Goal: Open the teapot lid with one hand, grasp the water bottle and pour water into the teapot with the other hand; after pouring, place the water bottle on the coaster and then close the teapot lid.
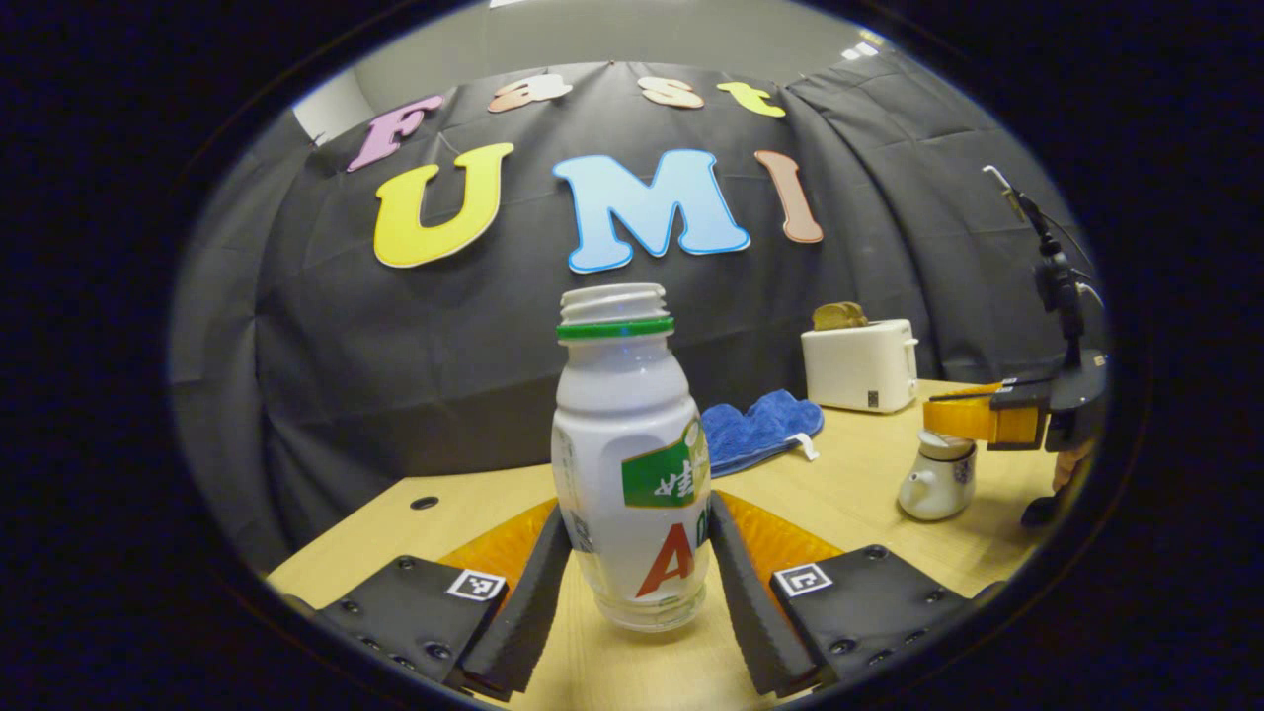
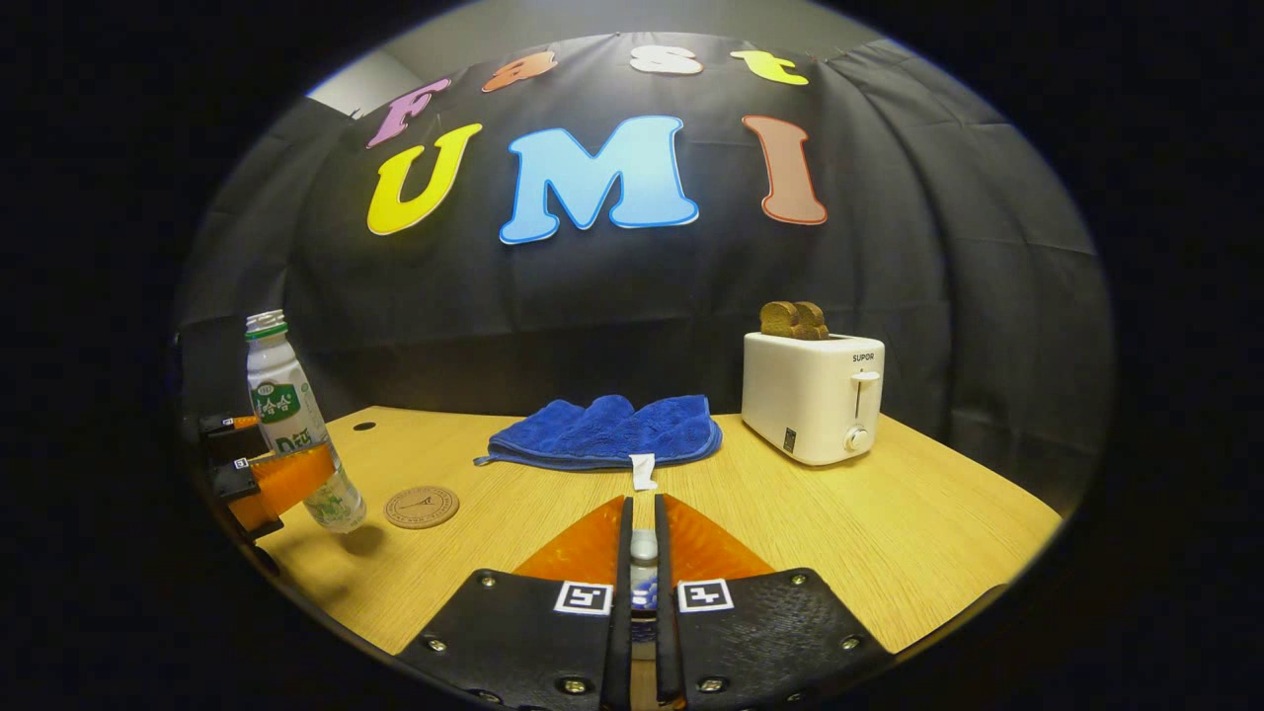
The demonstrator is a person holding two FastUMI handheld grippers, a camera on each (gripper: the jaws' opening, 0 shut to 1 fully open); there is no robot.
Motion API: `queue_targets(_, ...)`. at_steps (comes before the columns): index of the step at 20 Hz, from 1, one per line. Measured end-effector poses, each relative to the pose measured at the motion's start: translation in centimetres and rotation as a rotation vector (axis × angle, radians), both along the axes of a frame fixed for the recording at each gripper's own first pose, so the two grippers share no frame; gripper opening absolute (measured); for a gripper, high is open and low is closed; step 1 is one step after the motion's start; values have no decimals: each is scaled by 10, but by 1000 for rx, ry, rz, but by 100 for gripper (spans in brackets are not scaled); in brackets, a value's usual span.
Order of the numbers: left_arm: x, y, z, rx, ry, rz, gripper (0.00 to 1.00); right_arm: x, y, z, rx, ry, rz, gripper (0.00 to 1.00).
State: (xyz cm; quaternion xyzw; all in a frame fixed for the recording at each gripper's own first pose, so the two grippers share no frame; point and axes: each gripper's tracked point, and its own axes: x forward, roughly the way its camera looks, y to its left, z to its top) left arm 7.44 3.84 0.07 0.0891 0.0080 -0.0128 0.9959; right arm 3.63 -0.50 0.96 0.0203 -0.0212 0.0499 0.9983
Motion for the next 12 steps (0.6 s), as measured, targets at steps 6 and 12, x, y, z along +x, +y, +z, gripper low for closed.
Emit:
queue_targets(6,2,5,-1,-14,3,9,84,1,1,-13,-8,35,-3,10)
queue_targets(12,15,11,-5,-58,27,9,84,-8,4,-4,11,-7,15,38)
